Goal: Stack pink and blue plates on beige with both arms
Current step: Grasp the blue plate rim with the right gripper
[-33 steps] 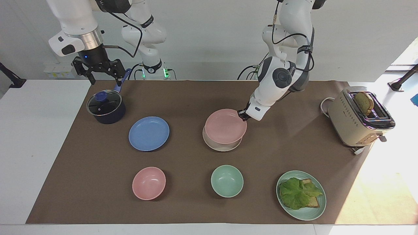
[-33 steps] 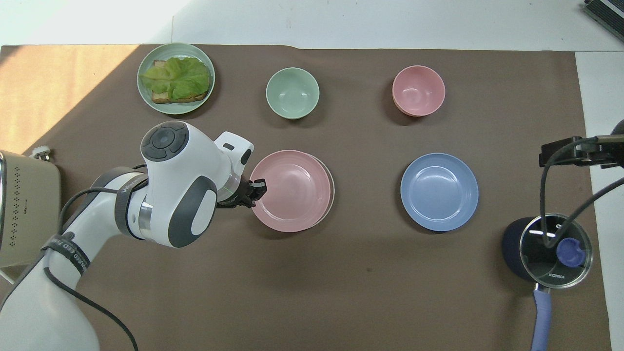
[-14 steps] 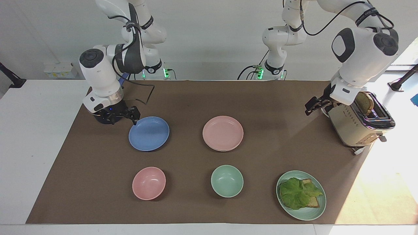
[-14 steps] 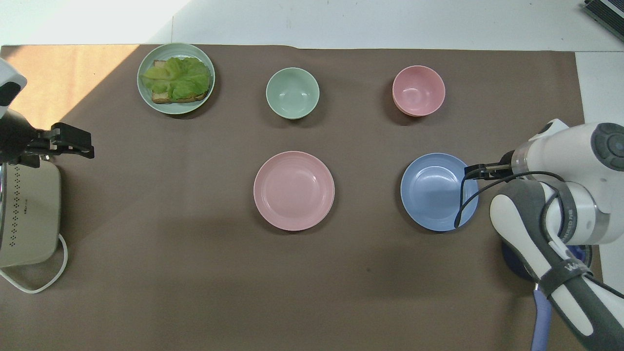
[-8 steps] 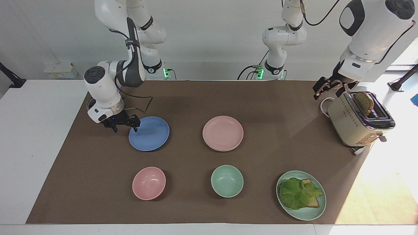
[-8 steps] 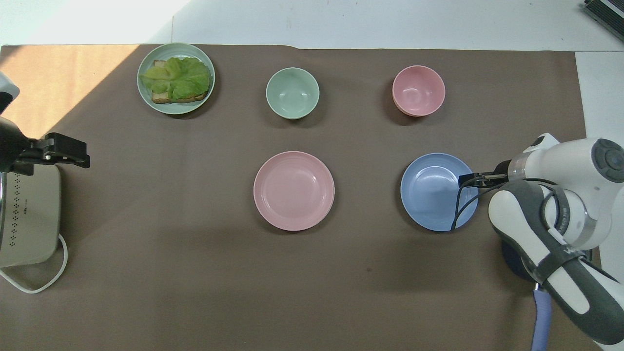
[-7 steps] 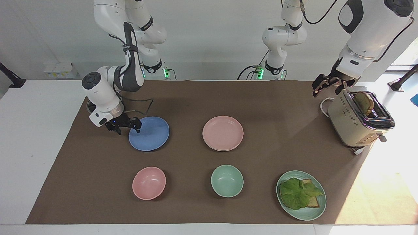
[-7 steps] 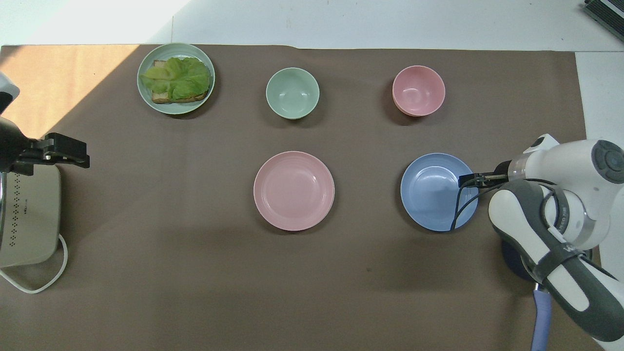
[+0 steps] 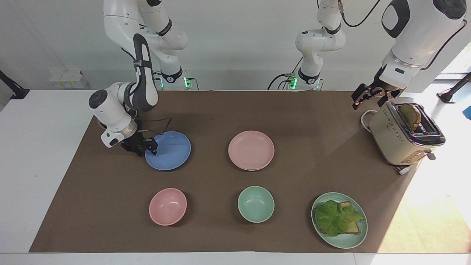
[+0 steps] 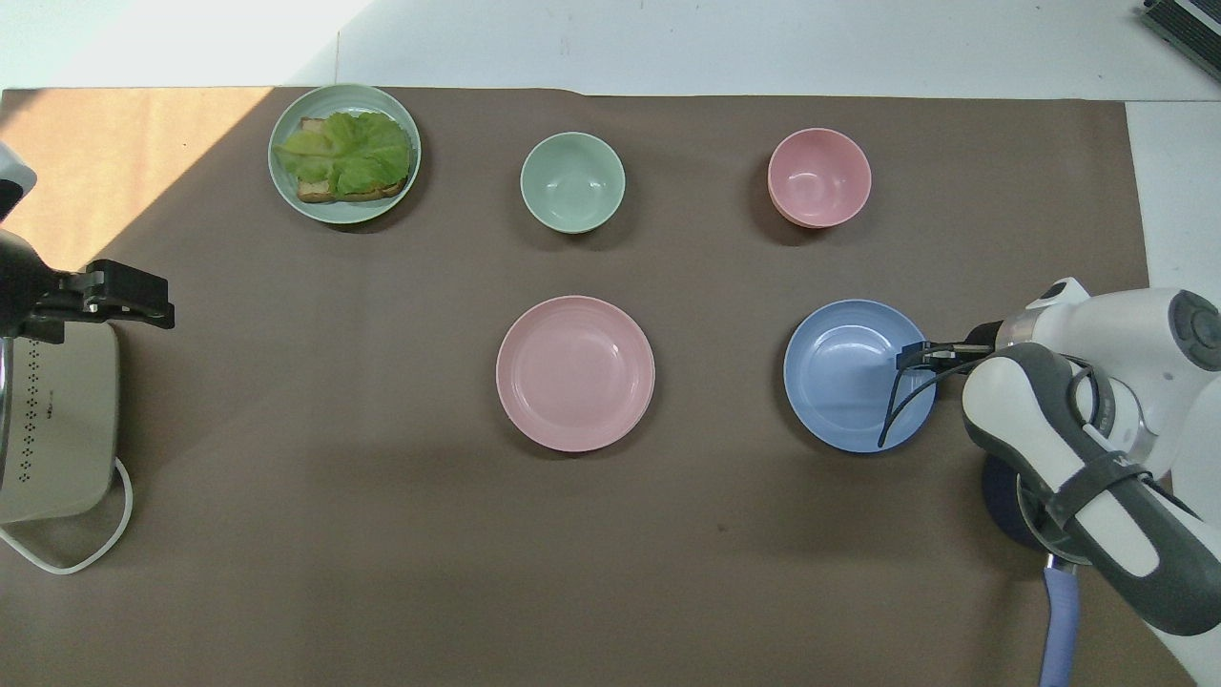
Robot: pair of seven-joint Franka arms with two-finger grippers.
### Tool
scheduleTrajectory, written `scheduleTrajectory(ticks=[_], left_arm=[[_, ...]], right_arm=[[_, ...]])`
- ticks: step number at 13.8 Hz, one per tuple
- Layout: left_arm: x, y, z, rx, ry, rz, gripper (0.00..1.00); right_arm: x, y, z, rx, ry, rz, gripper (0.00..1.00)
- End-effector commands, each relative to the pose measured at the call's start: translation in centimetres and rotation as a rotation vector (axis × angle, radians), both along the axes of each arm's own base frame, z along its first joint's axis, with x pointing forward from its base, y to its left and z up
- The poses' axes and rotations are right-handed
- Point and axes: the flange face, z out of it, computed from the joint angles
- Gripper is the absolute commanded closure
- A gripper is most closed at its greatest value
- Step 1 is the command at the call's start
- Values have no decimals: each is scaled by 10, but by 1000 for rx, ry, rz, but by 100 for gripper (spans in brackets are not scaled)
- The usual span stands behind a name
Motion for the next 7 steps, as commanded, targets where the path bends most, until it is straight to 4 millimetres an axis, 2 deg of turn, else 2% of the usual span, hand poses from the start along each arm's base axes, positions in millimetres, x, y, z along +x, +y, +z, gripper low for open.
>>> scheduleTrajectory(ticks=[1, 2, 5, 7], left_arm=[[-5, 2, 2, 21, -2, -4, 0], [-5, 3, 2, 21, -2, -2, 0], [-5, 3, 2, 21, -2, -2, 0], [-5, 2, 2, 21, -2, -4, 0]], right_arm=[[0, 0, 13, 59, -5, -12, 100], [1, 1, 18, 68, 1, -8, 100], [-2, 11, 70, 96, -9, 31, 100], [-4, 24, 96, 107, -14, 56, 100]])
